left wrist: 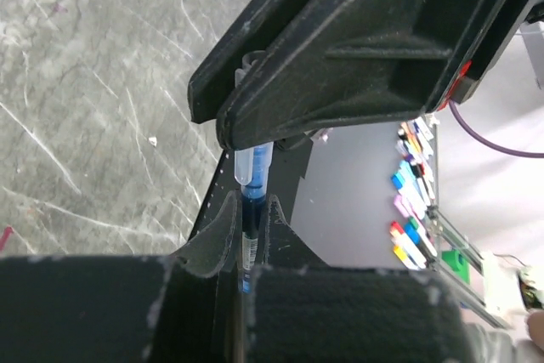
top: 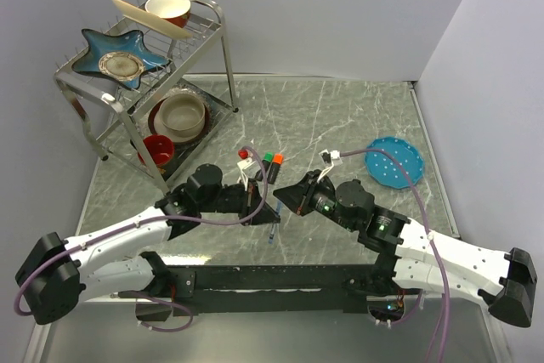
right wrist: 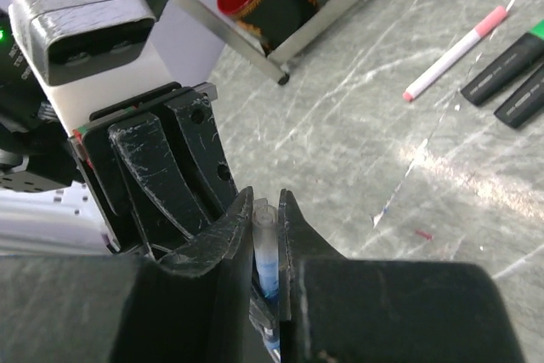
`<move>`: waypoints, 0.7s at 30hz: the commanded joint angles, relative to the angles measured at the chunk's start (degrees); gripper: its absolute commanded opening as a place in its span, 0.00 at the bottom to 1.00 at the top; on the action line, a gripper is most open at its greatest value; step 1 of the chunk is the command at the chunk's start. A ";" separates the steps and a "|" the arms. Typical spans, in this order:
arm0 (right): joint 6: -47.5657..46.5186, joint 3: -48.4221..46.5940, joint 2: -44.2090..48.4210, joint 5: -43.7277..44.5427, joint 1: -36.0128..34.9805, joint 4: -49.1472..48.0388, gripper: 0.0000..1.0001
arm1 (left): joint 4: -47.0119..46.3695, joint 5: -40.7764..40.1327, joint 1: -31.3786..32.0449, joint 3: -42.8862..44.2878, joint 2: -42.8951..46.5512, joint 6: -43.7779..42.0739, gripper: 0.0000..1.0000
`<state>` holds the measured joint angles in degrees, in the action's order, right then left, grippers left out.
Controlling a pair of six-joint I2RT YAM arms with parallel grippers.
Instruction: Insert the pens into the pen caps
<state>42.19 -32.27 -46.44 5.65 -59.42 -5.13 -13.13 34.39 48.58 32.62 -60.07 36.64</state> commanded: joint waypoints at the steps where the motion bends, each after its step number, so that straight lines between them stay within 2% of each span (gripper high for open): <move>1: 4.12 2.92 -1.99 -10.31 -6.58 0.56 0.00 | -12.45 -5.75 -6.64 8.69 0.57 -0.61 0.01; 4: 5.09 4.32 -3.04 -9.34 -8.52 -1.89 0.00 | -13.94 -4.42 -9.72 8.51 0.92 0.18 0.01; 8: 7.02 3.89 -8.13 -7.42 -11.59 -4.37 0.00 | -12.45 -3.90 -10.70 10.79 0.22 -0.52 0.01; 12: 11.40 4.06 -9.20 -6.01 -12.21 -9.28 0.00 | -10.08 -7.31 -11.13 10.19 -0.40 -3.06 0.01; 13: 12.03 3.28 -9.55 -5.74 -12.73 -8.85 0.00 | -10.51 -9.41 -11.40 8.53 0.65 -1.85 0.01; 15: 13.26 2.31 -10.78 0.20 -14.58 -5.62 0.00 | -14.47 -11.00 -12.63 3.34 3.28 -0.70 0.01; 18: 14.84 0.98 -13.50 3.75 -17.05 -3.75 0.00 | -8.51 -14.70 -12.63 3.59 5.49 -2.89 0.01; 21: 14.94 -0.07 -14.04 4.89 -17.13 -2.88 0.00 | -7.08 -13.39 -12.28 4.56 7.68 -4.39 0.01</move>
<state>51.20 -31.51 -58.43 25.65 -69.45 -16.67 -1.85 39.88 40.03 32.05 -56.25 34.52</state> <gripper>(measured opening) 0.187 0.048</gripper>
